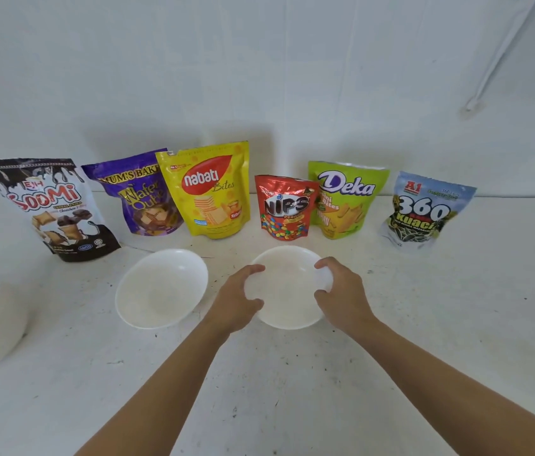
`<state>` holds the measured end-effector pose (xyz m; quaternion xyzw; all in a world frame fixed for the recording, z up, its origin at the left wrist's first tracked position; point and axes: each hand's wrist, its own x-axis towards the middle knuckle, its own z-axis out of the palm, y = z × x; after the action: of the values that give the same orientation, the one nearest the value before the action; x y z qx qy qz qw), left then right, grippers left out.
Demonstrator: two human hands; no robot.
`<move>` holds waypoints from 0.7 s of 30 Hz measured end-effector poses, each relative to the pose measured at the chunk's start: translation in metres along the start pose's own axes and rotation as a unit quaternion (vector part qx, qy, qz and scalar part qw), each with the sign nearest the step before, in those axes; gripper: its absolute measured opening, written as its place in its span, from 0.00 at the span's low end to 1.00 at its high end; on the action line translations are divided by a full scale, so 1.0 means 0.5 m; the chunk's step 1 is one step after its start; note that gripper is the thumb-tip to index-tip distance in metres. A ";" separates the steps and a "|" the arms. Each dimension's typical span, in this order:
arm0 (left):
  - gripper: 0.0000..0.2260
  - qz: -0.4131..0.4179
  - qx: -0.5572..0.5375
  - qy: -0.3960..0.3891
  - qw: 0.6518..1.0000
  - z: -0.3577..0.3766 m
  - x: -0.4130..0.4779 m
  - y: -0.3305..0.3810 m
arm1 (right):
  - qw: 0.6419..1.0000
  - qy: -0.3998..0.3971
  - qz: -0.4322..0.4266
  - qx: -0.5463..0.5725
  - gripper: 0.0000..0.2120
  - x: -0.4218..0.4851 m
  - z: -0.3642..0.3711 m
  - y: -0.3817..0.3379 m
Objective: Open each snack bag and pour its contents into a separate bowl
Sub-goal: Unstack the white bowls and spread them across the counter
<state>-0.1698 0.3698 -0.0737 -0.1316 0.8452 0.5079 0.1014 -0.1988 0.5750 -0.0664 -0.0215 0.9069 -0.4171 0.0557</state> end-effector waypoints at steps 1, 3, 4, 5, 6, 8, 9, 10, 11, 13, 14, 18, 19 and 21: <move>0.28 0.001 0.006 -0.001 1.000 0.003 0.001 -0.003 | 1.000 -0.008 -0.002 -0.008 0.24 0.001 0.000 0.006; 0.25 0.002 0.011 0.004 1.000 0.007 0.000 -0.005 | 0.999 -0.020 -0.008 -0.026 0.23 0.003 -0.001 0.015; 0.23 0.003 0.008 0.008 1.000 0.007 -0.002 -0.003 | 0.999 -0.020 -0.011 -0.036 0.22 0.004 -0.003 0.017; 0.22 0.002 0.003 0.012 1.000 0.005 -0.005 0.002 | 0.999 -0.013 -0.017 -0.048 0.21 0.005 -0.005 0.017; 0.21 0.004 0.001 0.015 1.000 0.002 -0.009 0.009 | 0.998 0.000 -0.031 -0.063 0.20 0.006 -0.007 0.016; 0.20 0.019 0.019 0.017 0.999 -0.013 -0.018 0.028 | 0.992 0.032 -0.074 -0.093 0.18 0.008 -0.011 0.004; 0.20 0.034 0.034 0.018 0.999 -0.024 -0.024 0.041 | 0.989 0.046 -0.095 -0.100 0.18 0.009 -0.013 -0.007; 0.19 0.052 0.042 0.020 0.998 -0.038 -0.033 0.056 | 0.987 0.058 -0.112 -0.102 0.17 0.012 -0.014 -0.020; 0.18 0.068 0.044 0.025 0.996 -0.054 -0.042 0.070 | 0.984 0.066 -0.127 -0.102 0.16 0.015 -0.015 -0.037; 0.13 0.091 0.033 0.054 0.994 -0.093 -0.063 0.096 | 0.981 0.068 -0.162 -0.083 0.13 0.022 -0.013 -0.074; 0.10 0.098 0.025 0.078 0.992 -0.115 -0.076 0.107 | 0.980 0.061 -0.181 -0.059 0.12 0.024 -0.009 -0.097; 0.05 0.100 0.028 0.187 0.977 -0.213 -0.131 0.115 | 0.973 0.001 -0.229 0.012 0.07 0.026 0.028 -0.195; 0.05 0.095 0.030 0.214 0.972 -0.239 -0.146 0.106 | 0.970 -0.014 -0.240 0.019 0.07 0.025 0.044 -0.220; 0.05 0.081 0.023 0.257 0.963 -0.290 -0.175 0.078 | 0.963 -0.037 -0.265 0.027 0.06 0.021 0.081 -0.270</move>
<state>-0.1056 0.2696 0.0527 -0.1864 0.8619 0.4442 -0.1584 -0.2053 0.4556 0.0089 -0.2748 0.8546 -0.4400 -0.0222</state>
